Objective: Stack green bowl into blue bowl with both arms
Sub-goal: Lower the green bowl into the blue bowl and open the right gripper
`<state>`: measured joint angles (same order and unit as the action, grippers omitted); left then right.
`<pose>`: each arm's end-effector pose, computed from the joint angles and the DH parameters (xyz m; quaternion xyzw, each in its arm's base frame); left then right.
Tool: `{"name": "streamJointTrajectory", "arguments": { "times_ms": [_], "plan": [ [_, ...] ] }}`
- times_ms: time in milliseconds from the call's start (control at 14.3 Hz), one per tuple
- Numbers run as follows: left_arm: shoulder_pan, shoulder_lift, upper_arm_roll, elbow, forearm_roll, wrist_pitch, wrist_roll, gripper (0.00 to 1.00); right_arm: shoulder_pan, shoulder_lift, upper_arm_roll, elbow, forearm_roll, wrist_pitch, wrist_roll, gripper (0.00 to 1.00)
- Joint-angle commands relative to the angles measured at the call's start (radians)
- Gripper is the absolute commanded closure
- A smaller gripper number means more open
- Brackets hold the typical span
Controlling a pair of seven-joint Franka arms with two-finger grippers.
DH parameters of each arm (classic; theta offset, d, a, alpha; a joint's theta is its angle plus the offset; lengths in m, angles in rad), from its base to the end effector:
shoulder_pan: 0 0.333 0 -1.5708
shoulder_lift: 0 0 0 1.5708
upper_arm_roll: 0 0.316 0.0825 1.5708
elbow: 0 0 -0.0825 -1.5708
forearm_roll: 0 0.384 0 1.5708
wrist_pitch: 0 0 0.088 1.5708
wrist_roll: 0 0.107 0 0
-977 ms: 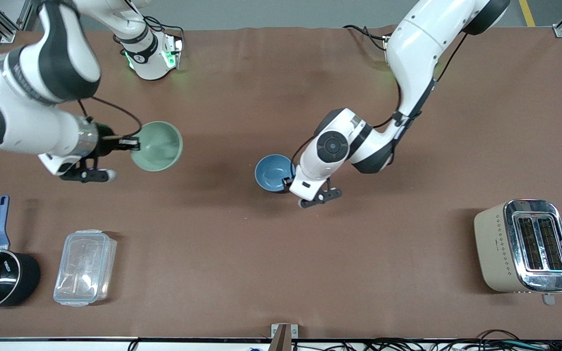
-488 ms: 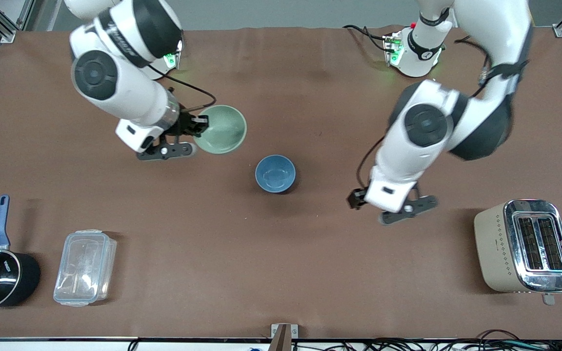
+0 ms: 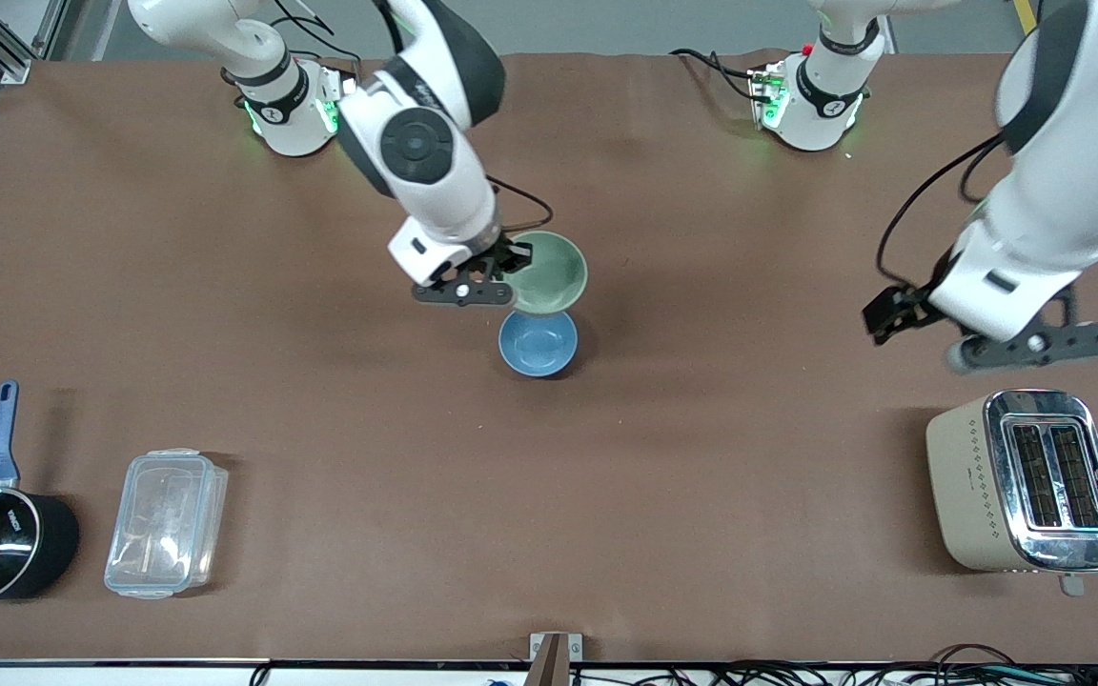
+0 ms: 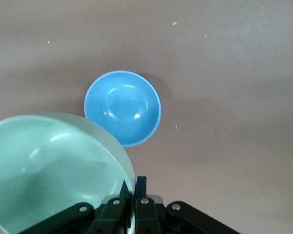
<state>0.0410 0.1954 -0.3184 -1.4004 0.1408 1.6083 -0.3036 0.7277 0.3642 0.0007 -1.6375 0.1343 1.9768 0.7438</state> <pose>0.6007 -0.1354 0.5995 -0.9990 -0.0144 -0.0220 0.0352 0.4858 0.4447 0.4048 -0.9974 0.0350 0.0505 0.0372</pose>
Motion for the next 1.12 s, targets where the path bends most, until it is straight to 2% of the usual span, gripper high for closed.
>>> {"name": "streamJointTrajectory", "arguments": {
  "times_ms": [0, 209, 349, 558, 1047],
  "plan": [
    [0.054, -0.07, -0.008, -0.028, -0.044, -0.028, 0.09, 0.0, 0.003, 0.018, -0.013, 0.013, -0.041, 0.022, 0.02, 0.97],
    [0.059, -0.149, 0.004, -0.087, -0.082, -0.054, 0.159, 0.0, 0.003, 0.067, -0.013, 0.011, -0.038, 0.063, 0.055, 0.95],
    [0.033, -0.198, 0.039, -0.144, -0.089, -0.054, 0.167, 0.0, 0.004, 0.096, -0.013, 0.012, -0.03, 0.069, 0.071, 0.91],
    [-0.071, -0.246, 0.169, -0.204, -0.092, -0.051, 0.179, 0.0, 0.009, 0.13, -0.013, 0.008, -0.025, 0.109, 0.072, 0.9],
    [-0.075, -0.242, 0.176, -0.209, -0.099, -0.042, 0.196, 0.0, 0.016, 0.177, -0.011, -0.019, -0.006, 0.183, 0.074, 0.89]
  ]
}}
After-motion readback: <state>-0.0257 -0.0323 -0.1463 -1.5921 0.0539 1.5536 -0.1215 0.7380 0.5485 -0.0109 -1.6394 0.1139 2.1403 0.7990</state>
